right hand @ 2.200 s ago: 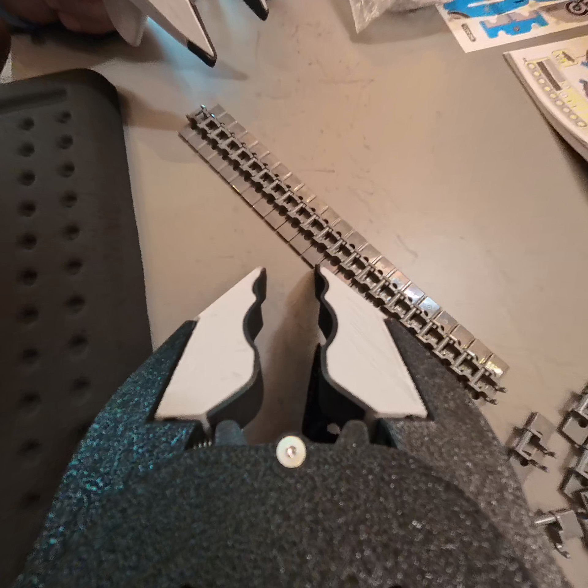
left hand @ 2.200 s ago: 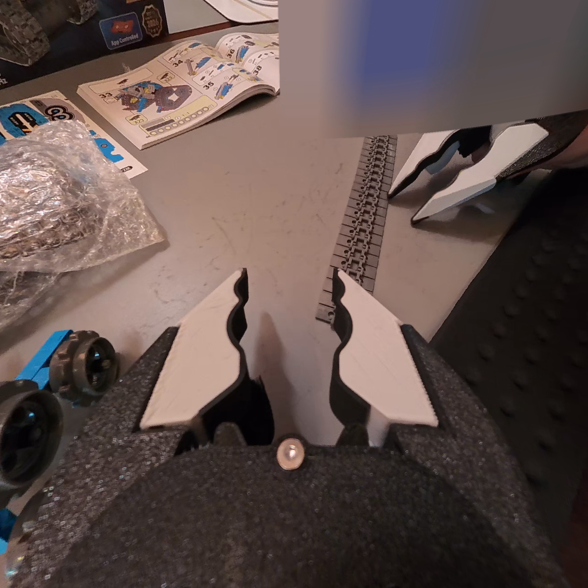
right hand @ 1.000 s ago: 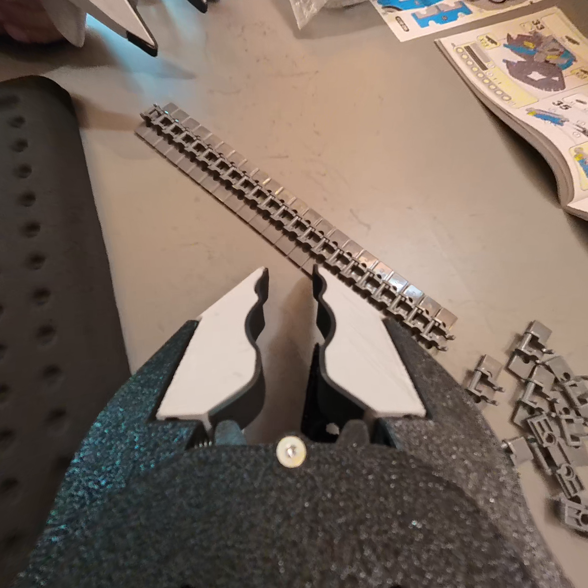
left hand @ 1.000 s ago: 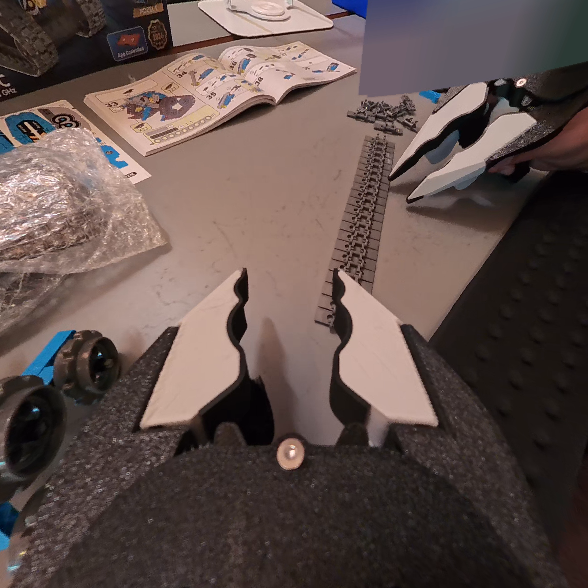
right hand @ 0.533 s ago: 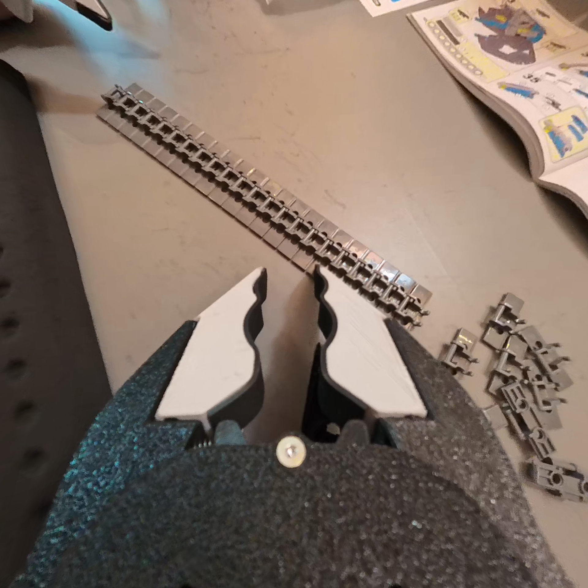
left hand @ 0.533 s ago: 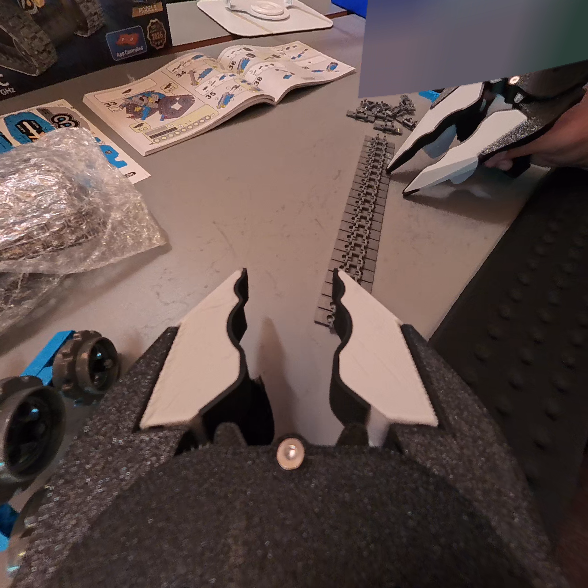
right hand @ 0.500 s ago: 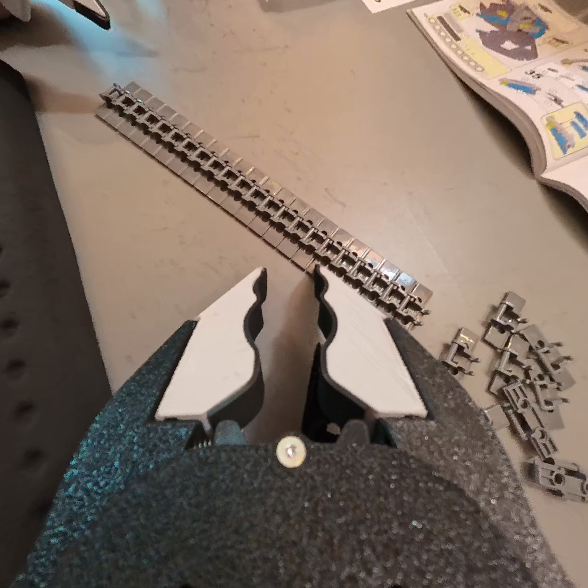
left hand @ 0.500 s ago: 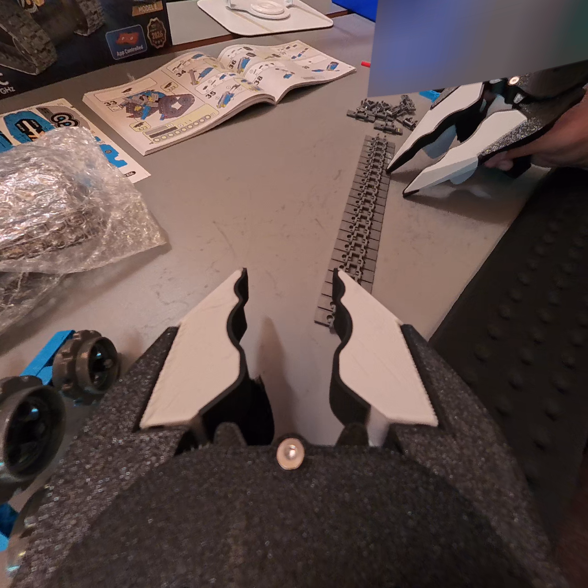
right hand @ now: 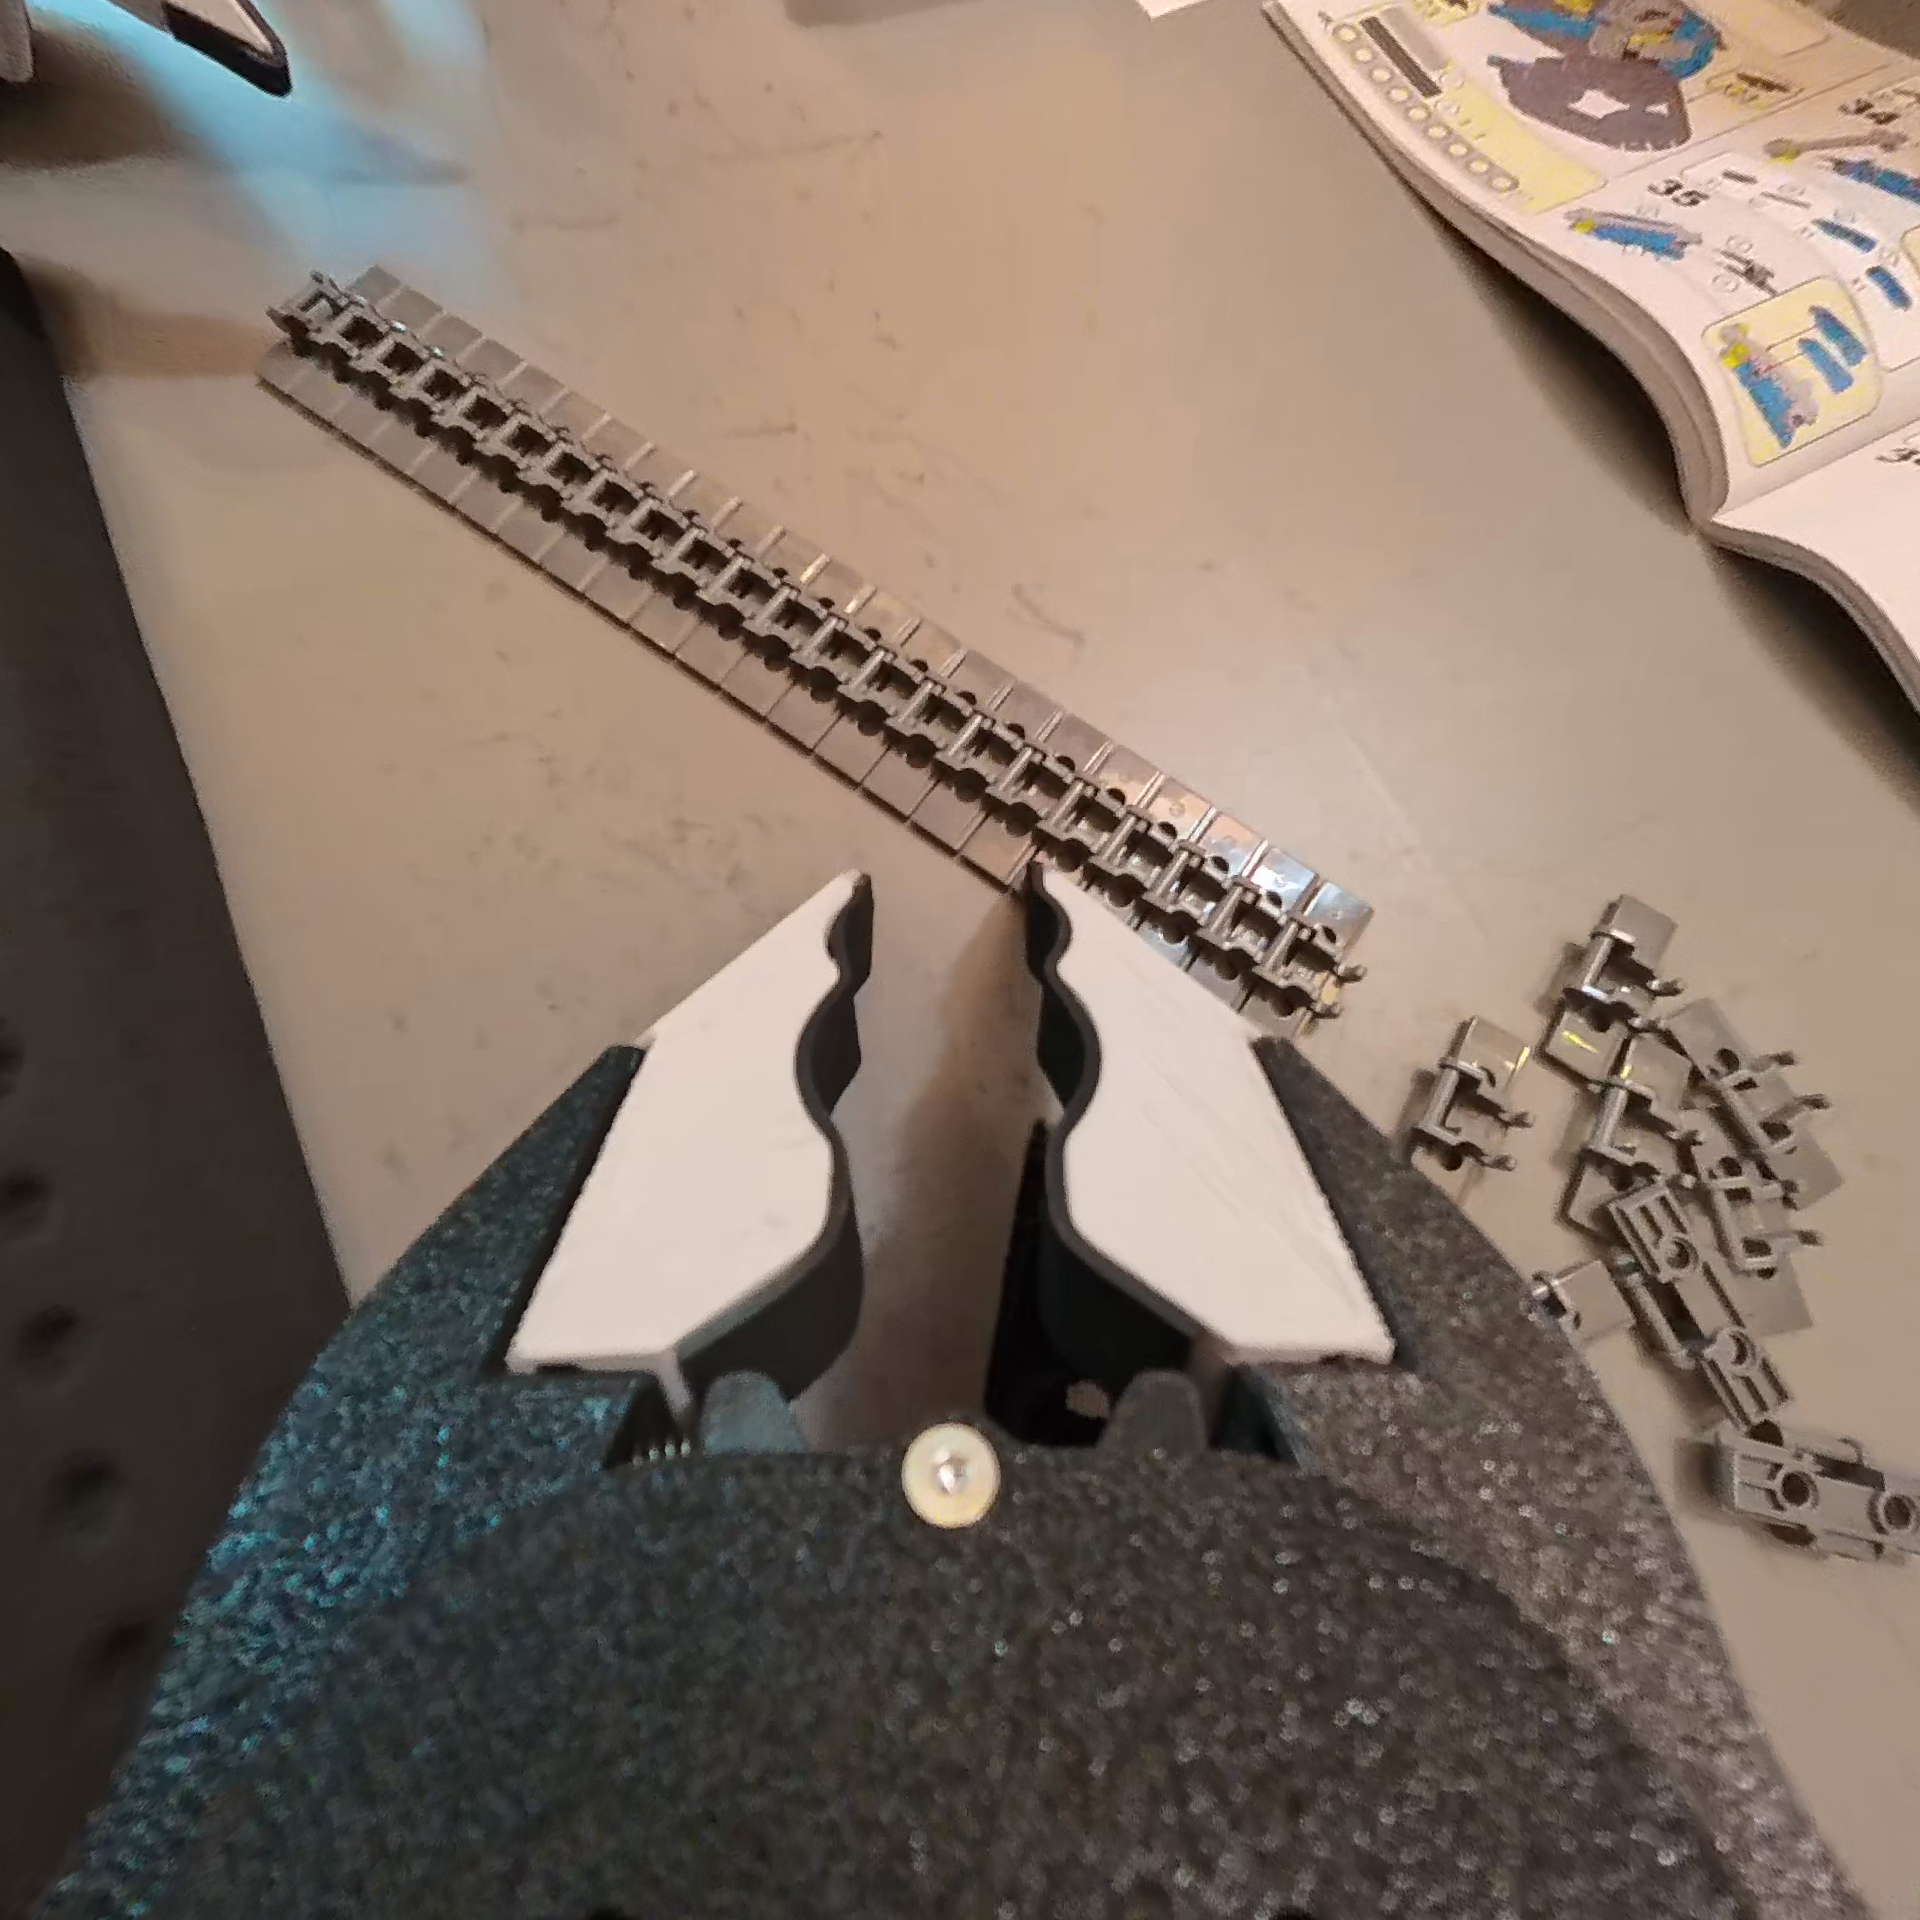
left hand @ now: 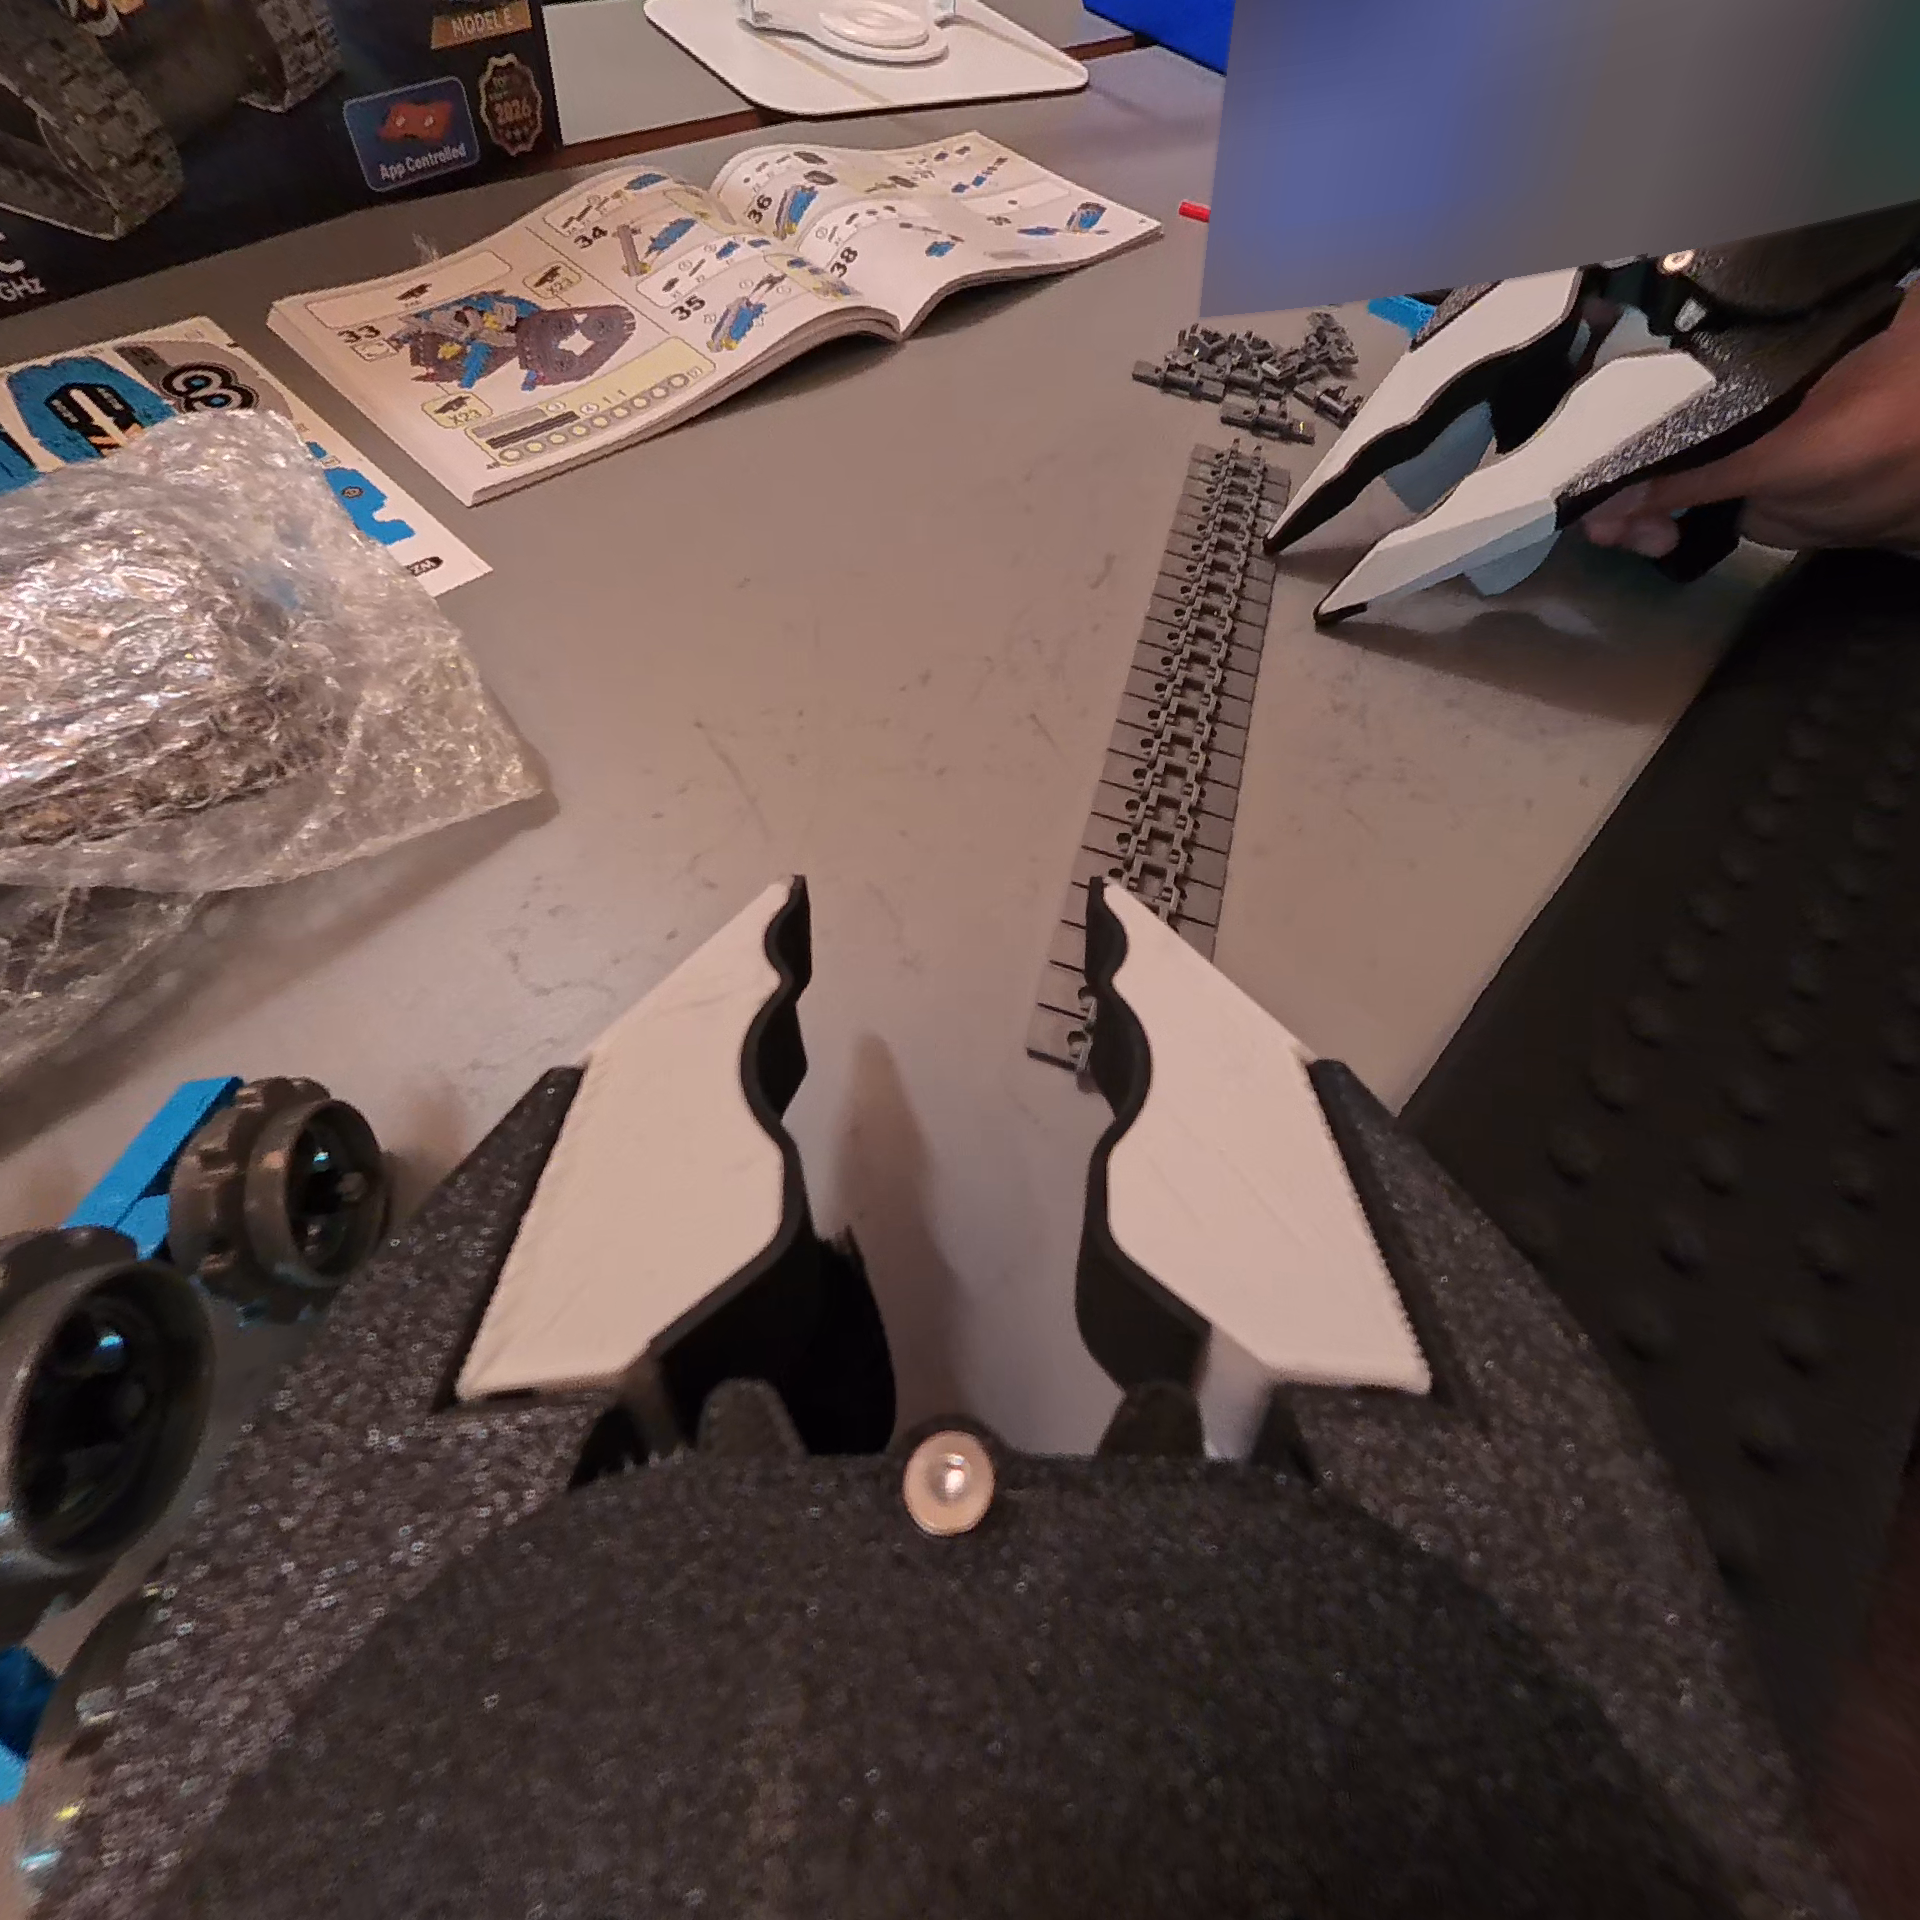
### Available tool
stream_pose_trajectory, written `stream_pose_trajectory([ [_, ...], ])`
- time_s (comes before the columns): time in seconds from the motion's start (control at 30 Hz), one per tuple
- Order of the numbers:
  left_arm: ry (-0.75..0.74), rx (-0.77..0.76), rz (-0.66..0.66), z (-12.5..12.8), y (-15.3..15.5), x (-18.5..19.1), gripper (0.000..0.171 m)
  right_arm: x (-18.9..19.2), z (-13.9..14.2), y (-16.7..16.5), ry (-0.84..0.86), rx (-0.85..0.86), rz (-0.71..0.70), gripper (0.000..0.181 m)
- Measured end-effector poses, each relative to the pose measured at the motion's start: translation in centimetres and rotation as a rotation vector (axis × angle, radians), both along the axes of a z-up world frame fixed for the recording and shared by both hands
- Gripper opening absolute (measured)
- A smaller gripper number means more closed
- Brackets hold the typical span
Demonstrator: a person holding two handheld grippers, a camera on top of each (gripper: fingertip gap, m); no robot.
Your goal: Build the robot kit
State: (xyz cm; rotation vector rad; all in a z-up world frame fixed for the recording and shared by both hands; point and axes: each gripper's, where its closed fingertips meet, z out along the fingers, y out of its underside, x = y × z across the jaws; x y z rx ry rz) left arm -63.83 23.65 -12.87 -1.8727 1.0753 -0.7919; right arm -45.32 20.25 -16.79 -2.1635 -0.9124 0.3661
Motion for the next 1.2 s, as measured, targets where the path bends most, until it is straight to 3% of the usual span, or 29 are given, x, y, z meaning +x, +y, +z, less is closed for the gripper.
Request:
stream_pose_trajectory([
  [1.2, 0.000, -0.007, 0.000, -0.1, 0.0, 0.0, 0.053, 3.4, 0.3, 1.0, -0.008, 0.022, -0.121, 0.031],
])
